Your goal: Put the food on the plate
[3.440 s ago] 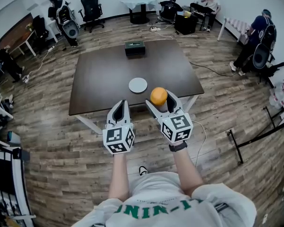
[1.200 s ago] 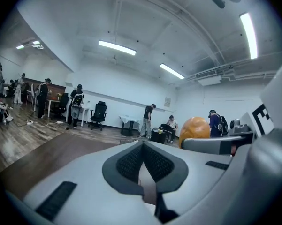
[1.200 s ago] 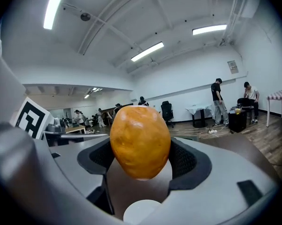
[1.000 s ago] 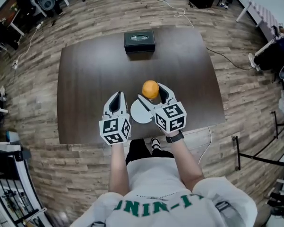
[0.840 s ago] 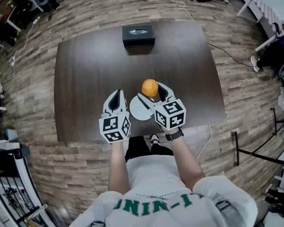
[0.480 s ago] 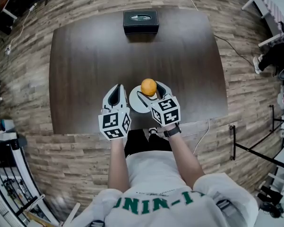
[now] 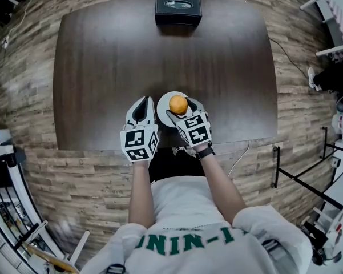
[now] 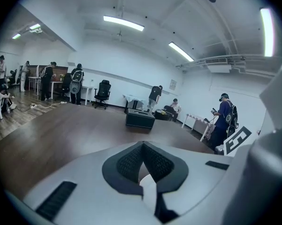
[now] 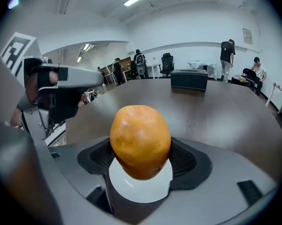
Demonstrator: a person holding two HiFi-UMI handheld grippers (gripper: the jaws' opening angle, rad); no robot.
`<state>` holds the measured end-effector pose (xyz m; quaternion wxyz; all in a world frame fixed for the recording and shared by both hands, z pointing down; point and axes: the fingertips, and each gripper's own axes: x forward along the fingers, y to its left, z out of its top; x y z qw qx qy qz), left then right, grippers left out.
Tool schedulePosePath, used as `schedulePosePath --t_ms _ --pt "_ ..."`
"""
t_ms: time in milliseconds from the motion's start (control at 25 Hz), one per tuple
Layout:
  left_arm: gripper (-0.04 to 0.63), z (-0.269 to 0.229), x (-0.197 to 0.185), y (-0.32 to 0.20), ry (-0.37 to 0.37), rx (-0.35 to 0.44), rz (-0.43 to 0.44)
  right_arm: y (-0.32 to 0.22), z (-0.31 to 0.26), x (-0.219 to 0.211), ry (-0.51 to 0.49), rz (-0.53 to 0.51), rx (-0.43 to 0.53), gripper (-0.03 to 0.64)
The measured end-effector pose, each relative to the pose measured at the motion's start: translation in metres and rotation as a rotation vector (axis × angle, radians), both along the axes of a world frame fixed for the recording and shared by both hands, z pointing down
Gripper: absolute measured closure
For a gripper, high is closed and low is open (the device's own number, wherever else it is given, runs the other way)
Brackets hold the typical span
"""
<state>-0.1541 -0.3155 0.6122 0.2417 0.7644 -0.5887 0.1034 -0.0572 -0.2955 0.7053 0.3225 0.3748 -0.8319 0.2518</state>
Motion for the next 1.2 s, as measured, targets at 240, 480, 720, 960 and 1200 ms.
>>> schedulePosePath --t_ms 240,480,720,960,1200 --pt "0.583 0.021 0.002 0.004 0.003 -0.026 0.015 0.008 0.030 -0.002 0.045 -0.017 -0.052 0.258" --pt "0.583 0.032 0.000 0.003 0.001 -0.051 0.017 0.005 0.046 0.002 0.166 -0.044 -0.073 0.258" --pt "0.583 0.035 -0.003 0.002 -0.003 -0.060 0.015 0.010 0.056 -0.001 0.195 -0.069 -0.130 0.258" --pt "0.583 0.036 -0.010 0.000 0.000 -0.056 0.000 0.010 0.065 0.000 0.214 -0.061 -0.137 0.258" --pt "0.583 0.039 -0.009 0.004 0.004 -0.061 -0.001 0.005 0.066 -0.004 0.177 -0.047 -0.126 0.255"
